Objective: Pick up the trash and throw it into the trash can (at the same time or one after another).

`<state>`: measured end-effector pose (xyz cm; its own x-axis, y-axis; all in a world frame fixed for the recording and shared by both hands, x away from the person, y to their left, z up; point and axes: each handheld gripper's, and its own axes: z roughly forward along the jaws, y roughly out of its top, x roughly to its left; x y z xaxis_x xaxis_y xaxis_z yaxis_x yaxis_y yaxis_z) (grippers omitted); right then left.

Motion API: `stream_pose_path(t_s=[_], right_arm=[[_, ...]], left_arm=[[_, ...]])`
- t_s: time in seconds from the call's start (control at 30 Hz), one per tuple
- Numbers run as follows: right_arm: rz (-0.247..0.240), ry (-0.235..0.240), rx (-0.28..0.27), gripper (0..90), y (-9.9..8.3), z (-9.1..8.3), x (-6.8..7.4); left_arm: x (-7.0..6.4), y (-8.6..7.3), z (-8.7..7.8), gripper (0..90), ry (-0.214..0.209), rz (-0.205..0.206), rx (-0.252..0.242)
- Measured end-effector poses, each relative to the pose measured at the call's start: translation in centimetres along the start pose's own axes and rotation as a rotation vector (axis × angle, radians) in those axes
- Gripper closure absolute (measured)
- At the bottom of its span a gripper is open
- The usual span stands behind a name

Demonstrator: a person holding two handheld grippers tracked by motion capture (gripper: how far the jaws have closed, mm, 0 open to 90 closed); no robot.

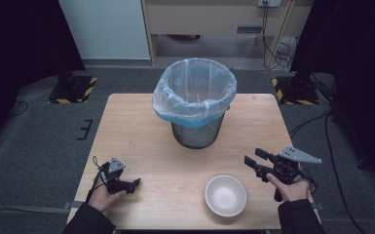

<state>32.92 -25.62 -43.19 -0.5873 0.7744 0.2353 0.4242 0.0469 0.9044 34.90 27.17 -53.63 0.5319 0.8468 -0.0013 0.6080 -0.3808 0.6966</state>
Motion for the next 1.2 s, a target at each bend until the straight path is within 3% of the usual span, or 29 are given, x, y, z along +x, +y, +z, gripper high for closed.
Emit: stream_pose_path(t_s=[0.13, 0.23, 0.53, 0.73, 1.1, 1.2], right_arm=[[-0.005, -0.003, 0.061, 42.5, -2.3, 0.4, -0.2], [-0.013, 0.008, 0.138, 44.1, -3.5, 1.1, 0.0], [-0.033, 0.041, 0.334, 45.8, -4.9, 3.2, 0.3], [-0.008, 0.035, 0.442, 50.6, -5.9, 4.0, 0.0], [-0.01, 0.041, 0.521, 74.6, -6.2, 4.6, 0.0], [-0.002, 0.052, 0.507, 78.4, -6.1, 4.5, 0.0]], left_arm=[[0.0, 0.0, 0.0, 0.0, -0.003, 0.001, -0.002], [0.0, 0.0, 0.0, 0.0, -0.004, 0.001, -0.001], [0.0, 0.0, 0.0, 0.0, -0.004, 0.001, -0.002], [0.0, 0.0, 0.0, 0.0, -0.004, 0.001, -0.002], [0.0, 0.0, 0.0, 0.0, -0.003, 0.001, -0.001], [0.0, 0.0, 0.0, 0.0, -0.003, 0.001, -0.002]])
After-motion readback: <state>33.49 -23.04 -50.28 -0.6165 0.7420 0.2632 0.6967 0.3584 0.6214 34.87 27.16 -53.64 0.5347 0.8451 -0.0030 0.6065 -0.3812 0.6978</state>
